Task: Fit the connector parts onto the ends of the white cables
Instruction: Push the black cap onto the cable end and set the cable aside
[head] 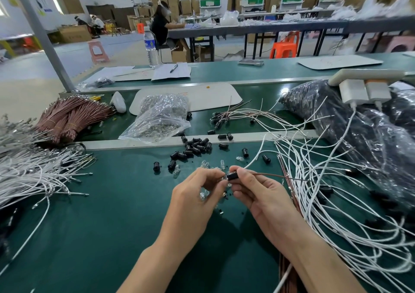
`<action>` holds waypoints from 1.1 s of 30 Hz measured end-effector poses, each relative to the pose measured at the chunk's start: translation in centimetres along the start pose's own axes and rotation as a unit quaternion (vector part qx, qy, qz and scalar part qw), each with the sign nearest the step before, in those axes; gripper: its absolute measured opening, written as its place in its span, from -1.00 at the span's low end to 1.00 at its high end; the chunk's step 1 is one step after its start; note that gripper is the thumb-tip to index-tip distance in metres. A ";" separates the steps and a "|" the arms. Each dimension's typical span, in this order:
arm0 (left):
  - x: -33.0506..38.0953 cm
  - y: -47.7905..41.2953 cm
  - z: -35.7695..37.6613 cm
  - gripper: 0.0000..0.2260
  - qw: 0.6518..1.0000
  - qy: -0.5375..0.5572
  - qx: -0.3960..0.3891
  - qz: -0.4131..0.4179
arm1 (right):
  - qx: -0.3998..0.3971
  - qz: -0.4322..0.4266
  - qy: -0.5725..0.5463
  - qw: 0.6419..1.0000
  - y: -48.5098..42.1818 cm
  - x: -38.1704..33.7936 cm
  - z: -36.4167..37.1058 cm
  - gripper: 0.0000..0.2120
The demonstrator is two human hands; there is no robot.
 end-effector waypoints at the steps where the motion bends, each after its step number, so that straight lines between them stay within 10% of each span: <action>1: -0.1 0.0 0.0 -0.89 1.000 0.007 0.000 -0.004 | -0.001 0.001 0.000 1.000 0.0 0.1 0.0 -0.77; 33: 0.6 0.9 1.7 -0.81 0.999 -0.038 -0.017 -0.035 | 0.075 -0.027 0.117 0.990 0.5 0.3 -0.6 -0.81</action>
Point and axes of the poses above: each hand's wrist, its own y-axis away from the middle knuckle, its own z-axis out of the palm, x = y × z, the point moved 7 cm from there along -y, towards the middle knuckle, and after that the axes turned 3 degrees about -x, right-handed, at the moved point
